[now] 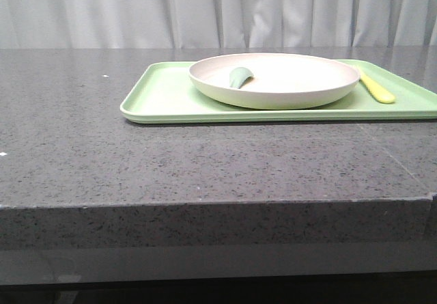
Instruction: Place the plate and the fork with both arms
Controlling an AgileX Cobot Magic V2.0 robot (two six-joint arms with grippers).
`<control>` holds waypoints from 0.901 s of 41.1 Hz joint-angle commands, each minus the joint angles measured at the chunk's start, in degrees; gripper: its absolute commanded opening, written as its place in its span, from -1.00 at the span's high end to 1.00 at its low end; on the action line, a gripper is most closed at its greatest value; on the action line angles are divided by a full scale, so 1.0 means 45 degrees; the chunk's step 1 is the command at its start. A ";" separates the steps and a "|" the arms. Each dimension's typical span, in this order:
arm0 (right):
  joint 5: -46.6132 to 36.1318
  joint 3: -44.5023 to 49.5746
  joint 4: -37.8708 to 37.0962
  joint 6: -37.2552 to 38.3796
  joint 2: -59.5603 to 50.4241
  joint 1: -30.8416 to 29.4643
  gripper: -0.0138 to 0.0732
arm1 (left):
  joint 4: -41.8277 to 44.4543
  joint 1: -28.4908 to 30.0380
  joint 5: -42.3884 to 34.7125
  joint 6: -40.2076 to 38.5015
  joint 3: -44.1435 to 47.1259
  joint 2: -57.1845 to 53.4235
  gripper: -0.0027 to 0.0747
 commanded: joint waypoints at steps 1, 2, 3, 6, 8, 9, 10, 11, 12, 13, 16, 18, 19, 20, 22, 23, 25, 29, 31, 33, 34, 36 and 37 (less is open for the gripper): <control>-0.1067 -0.0299 -0.0169 -0.0137 0.0110 -0.0068 0.83 | -0.0090 -0.0004 -0.1091 -0.0028 0.0019 -0.0265 0.98; -0.1067 -0.0299 -0.0169 -0.0137 0.0110 -0.0068 0.83 | -0.0090 -0.0004 -0.1091 -0.0028 0.0019 -0.0265 0.98; -0.1067 -0.0299 -0.0169 -0.0137 0.0110 -0.0068 0.83 | -0.0090 -0.0004 -0.1091 -0.0028 0.0019 -0.0265 0.98; -0.1067 -0.0299 -0.0169 -0.0137 0.0110 -0.0068 0.83 | -0.0090 -0.0004 -0.1091 -0.0028 0.0019 -0.0265 0.98; -0.1067 -0.0299 -0.0169 -0.0137 0.0110 -0.0068 0.83 | -0.0090 -0.0004 -0.1091 -0.0028 0.0019 -0.0265 0.98; -0.1067 -0.0299 -0.0169 -0.0137 0.0110 -0.0068 0.83 | -0.0090 -0.0004 -0.1091 -0.0028 0.0019 -0.0265 0.98; -0.1067 -0.0299 -0.0169 -0.0137 0.0110 -0.0068 0.83 | -0.0090 -0.0004 -0.1091 -0.0028 0.0019 -0.0265 0.98; -0.1067 -0.0299 -0.0169 -0.0137 0.0110 -0.0068 0.83 | -0.0090 -0.0004 -0.1091 -0.0028 0.0019 -0.0265 0.98; -0.1067 -0.0299 -0.0169 -0.0137 0.0110 -0.0068 0.83 | -0.0090 -0.0004 -0.1091 -0.0028 0.0019 -0.0265 0.98; -0.1067 -0.0299 -0.0169 -0.0137 0.0110 -0.0068 0.83 | -0.0090 -0.0004 -0.1091 -0.0028 0.0019 -0.0265 0.98; -0.1067 -0.0299 -0.0169 -0.0137 0.0110 -0.0068 0.83 | -0.0090 -0.0004 -0.1091 -0.0028 0.0019 -0.0265 0.98; -0.1067 -0.0299 -0.0169 -0.0137 0.0110 -0.0068 0.83 | -0.0090 -0.0004 -0.1091 -0.0028 0.0019 -0.0265 0.98; -0.1067 -0.0299 -0.0169 -0.0137 0.0110 -0.0068 0.83 | -0.0090 -0.0004 -0.1091 -0.0028 0.0019 -0.0265 0.98; -0.1067 -0.0299 -0.0169 -0.0137 0.0110 -0.0068 0.83 | -0.0090 -0.0004 -0.1091 -0.0028 0.0019 -0.0265 0.98; -0.1067 -0.0299 -0.0169 -0.0137 0.0110 -0.0068 0.83 | -0.0090 -0.0004 -0.1091 -0.0028 0.0019 -0.0265 0.98; -0.1086 -0.0299 -0.0233 -0.0137 0.0110 -0.0068 0.83 | -0.0090 -0.0004 -0.1091 -0.0028 0.0019 -0.0265 0.98; -0.1149 -0.0228 -0.0376 -0.0137 0.0110 -0.0068 0.83 | -0.0090 -0.0004 -0.1091 -0.0028 0.0019 -0.0265 0.98; -0.1425 0.0122 -0.0288 -0.0367 -0.0017 -0.0068 0.83 | -0.0090 -0.0004 -0.1091 -0.0028 0.0019 -0.0265 0.98; -0.1634 0.0340 -0.0059 -0.0723 -0.0199 -0.0068 0.83 | -0.0090 -0.0004 -0.1091 -0.0028 0.0019 -0.0265 0.98; -0.1832 0.0654 0.0378 -0.1341 -0.0463 -0.0068 0.83 | -0.0090 -0.0004 -0.1091 -0.0028 0.0019 -0.0265 0.98; -0.1909 0.0860 0.0646 -0.1692 -0.0591 -0.0068 0.83 | -0.0090 -0.0004 -0.1091 -0.0028 0.0019 -0.0265 0.98; -0.2126 0.1256 0.1054 -0.2147 -0.0942 -0.0082 0.83 | -0.0090 -0.0004 -0.1091 -0.0028 0.0019 -0.0265 0.98; -0.2182 0.1494 0.1214 -0.2256 -0.1171 -0.0132 0.83 | -0.0090 -0.0004 -0.1091 -0.0028 0.0019 -0.0265 0.98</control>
